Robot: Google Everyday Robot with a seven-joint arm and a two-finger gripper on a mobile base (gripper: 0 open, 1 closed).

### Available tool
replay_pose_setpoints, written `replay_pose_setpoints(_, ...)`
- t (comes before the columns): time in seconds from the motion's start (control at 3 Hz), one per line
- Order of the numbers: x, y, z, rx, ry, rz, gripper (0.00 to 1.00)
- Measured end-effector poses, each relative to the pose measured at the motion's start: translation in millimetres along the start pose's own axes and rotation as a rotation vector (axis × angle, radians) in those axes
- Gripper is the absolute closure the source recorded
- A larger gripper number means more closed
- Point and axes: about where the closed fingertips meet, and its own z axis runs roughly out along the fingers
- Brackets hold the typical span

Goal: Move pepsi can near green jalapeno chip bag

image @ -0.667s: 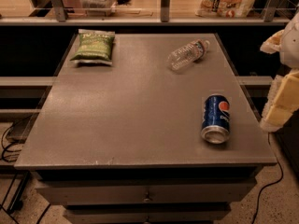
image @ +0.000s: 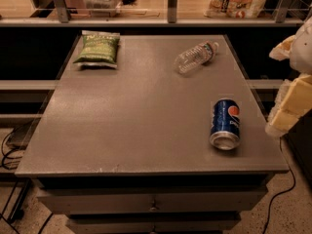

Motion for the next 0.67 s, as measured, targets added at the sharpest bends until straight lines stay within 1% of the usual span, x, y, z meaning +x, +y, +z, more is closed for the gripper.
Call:
replay_pose_setpoints(0.33, -4.0, 2.8, 27.2, -0.080, -0.075, 0.053, 0.00)
replay_pose_setpoints(0.67, -8.9, 9.1, 56.4, -0.164, -0.128, 0.080, 0.00)
